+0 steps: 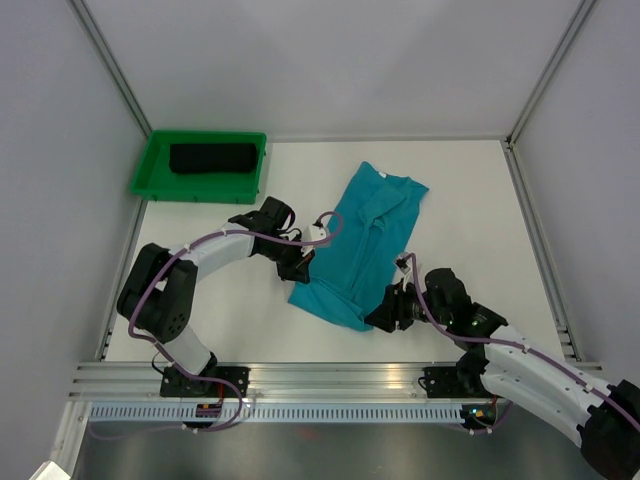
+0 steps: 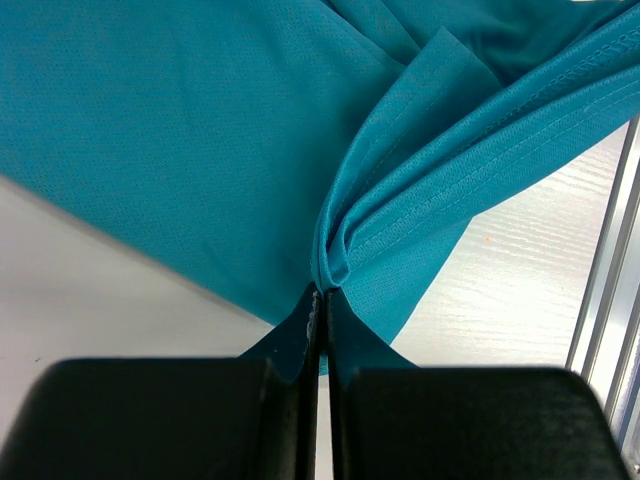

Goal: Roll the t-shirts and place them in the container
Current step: Roll the tshirt

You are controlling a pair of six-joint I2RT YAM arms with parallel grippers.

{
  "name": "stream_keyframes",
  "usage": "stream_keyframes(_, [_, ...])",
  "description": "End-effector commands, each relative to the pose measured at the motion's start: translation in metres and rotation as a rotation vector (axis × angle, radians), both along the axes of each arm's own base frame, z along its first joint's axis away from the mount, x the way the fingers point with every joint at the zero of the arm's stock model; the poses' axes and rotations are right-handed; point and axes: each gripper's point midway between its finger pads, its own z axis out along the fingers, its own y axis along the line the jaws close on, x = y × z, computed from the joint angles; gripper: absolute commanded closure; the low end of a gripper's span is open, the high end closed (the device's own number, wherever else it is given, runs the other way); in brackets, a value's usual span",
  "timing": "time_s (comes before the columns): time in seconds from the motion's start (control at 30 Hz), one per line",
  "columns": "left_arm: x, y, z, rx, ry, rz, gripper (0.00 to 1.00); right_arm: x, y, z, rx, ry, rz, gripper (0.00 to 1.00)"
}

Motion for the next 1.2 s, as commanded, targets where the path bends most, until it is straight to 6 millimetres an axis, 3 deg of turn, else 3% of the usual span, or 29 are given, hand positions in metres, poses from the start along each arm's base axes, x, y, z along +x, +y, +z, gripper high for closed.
stream_keyframes(0.0, [0.004, 0.0, 0.0, -0.006, -0.009, 0.014, 0.98, 0.005, 0.003, 0.02, 0.046, -0.095, 0.017, 0.45])
stream_keyframes(0.1, [0.005, 0.001, -0.001, -0.006, -0.009, 0.016, 0.98, 0.013, -0.003, 0.038, 0.057, -0.175, -0.033, 0.42])
stream_keyframes(0.2, [0.005, 0.0, 0.0, -0.007, -0.01, 0.012, 0.98, 0.009, -0.004, 0.041, 0.077, -0.183, -0.026, 0.39])
stream_keyframes(0.6, [0.004, 0.002, -0.002, 0.0, -0.011, 0.016, 0.98, 0.008, -0.002, -0.023, -0.054, 0.04, -0.039, 0.38])
stream_keyframes(0.7, [0.004, 0.001, -0.001, -0.007, -0.012, 0.012, 0.98, 0.008, 0.01, -0.013, 0.028, 0.021, -0.008, 0.27])
stream_keyframes(0.8, [0.003, 0.001, -0.001, -0.008, -0.006, 0.01, 0.98, 0.012, 0.017, -0.005, 0.082, -0.029, 0.005, 0.25])
stream_keyframes(1.0, [0.005, 0.0, -0.002, -0.006, -0.011, 0.009, 0.98, 0.006, 0.02, -0.021, 0.067, 0.004, 0.044, 0.25])
stream_keyframes(1.17, [0.006, 0.0, -0.001, -0.007, -0.013, 0.011, 0.98, 0.003, 0.028, -0.016, 0.087, 0.001, 0.092, 0.29])
